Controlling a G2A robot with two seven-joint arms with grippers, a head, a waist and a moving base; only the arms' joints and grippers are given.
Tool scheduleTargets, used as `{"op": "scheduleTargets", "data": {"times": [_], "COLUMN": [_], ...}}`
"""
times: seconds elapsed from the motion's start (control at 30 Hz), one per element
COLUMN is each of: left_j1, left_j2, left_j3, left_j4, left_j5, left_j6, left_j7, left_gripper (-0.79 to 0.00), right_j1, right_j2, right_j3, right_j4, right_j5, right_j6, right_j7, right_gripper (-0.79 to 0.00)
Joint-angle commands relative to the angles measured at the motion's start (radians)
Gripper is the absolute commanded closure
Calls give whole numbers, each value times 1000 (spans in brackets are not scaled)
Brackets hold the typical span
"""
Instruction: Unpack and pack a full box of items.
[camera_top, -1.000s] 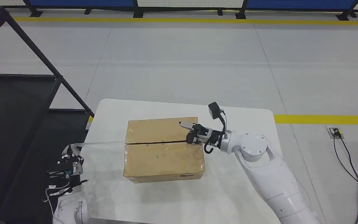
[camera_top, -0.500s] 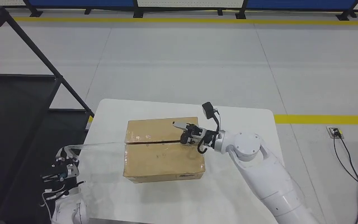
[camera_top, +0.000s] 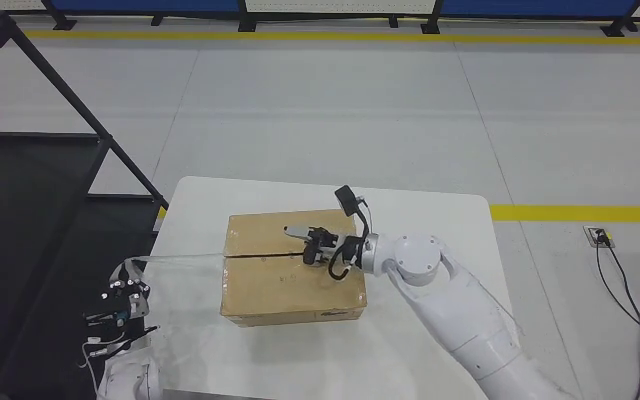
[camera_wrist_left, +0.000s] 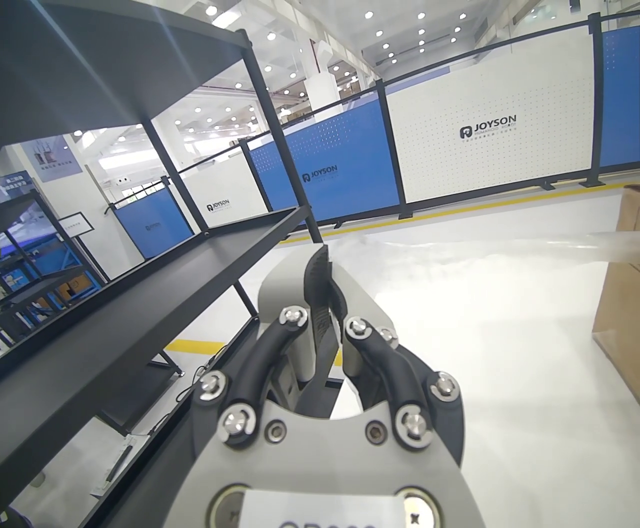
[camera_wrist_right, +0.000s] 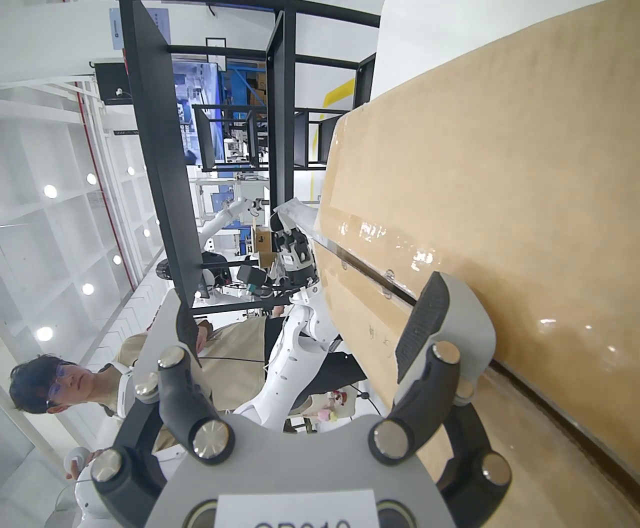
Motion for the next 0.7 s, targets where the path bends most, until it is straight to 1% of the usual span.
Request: {"op": "scheduleTargets", "data": {"times": [0.0,0.27,0.3,0.33,0.37,0.4,0.43,0.47,0.67], "left_j1": [1,3,3,3,4,4,5,6,14], "left_j2": [0,-3,-3,-4,-4,-4,-4,-4,-5], "left_j3": [0,0,0,1,2,2,2,1,-7], "left_j4": [2,9,10,11,12,11,10,10,2], "left_j5": [2,2,3,5,5,5,7,9,13], "left_j6": [1,4,5,6,6,6,6,8,9], "left_j7": [1,4,6,7,6,6,7,8,9], "left_gripper": [0,0,-15,-129,-219,-397,-637,-785,-785], "right_j1": [11,84,93,106,112,124,129,137,168], "right_j2": [-10,-70,-78,-88,-94,-103,-108,-114,-144], "right_j3": [-20,-111,-122,-137,-144,-157,-162,-169,-190], "right_j4": [10,112,128,150,161,182,193,208,277], "right_j5": [10,76,84,91,93,97,99,102,115], "right_j6": [7,3,1,1,1,-1,-2,-6,-32], "right_j7": [-9,-52,-55,-58,-58,-57,-56,-53,-42], "right_gripper": [-785,-785,-785,-785,-785,-785,-785,-785,-785]}}
